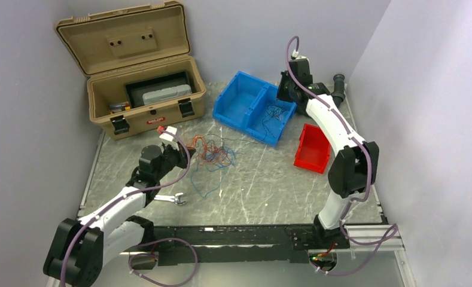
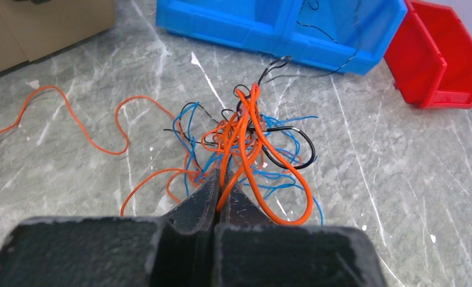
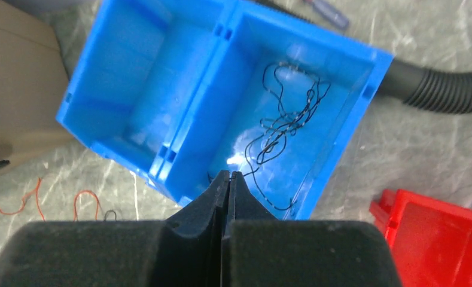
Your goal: Untangle the cables
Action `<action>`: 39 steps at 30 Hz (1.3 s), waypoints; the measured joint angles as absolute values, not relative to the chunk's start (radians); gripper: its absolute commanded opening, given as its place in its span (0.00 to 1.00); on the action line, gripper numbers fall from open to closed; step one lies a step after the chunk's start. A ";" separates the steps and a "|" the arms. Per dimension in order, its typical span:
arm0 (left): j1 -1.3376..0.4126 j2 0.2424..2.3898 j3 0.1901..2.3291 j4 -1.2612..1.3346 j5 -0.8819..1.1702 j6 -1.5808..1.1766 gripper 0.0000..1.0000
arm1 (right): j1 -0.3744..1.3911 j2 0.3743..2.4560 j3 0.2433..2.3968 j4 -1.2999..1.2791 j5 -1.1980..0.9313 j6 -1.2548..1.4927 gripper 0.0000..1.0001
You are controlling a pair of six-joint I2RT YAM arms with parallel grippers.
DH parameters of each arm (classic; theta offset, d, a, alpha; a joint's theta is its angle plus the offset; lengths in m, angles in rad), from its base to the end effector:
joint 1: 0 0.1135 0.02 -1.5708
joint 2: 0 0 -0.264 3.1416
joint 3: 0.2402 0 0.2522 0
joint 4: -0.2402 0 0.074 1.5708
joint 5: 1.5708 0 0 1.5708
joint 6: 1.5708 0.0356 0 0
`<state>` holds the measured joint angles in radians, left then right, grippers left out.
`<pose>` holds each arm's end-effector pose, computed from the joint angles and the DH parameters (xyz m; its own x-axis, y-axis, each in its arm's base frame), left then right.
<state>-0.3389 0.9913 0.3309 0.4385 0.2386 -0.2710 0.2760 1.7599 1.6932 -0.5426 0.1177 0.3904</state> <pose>0.1968 -0.0783 0.2076 -0.3447 -0.1543 -0.9260 0.4652 0.8287 -0.3112 0.3934 0.1071 0.3537 -0.5769 0.2294 -0.7839 0.0450 0.9672 0.2499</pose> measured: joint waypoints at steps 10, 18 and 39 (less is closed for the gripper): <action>-0.361 0.965 0.331 0.472 0.291 -0.274 0.00 | 0.213 1.914 1.713 -0.559 -0.001 0.364 0.91; -0.383 0.945 0.331 0.467 0.290 -0.274 0.00 | 0.405 1.803 1.592 -0.454 -0.295 0.096 0.85; -0.400 0.924 0.331 0.450 0.272 -0.268 0.00 | 0.665 1.810 1.518 -0.353 -0.616 -0.318 0.59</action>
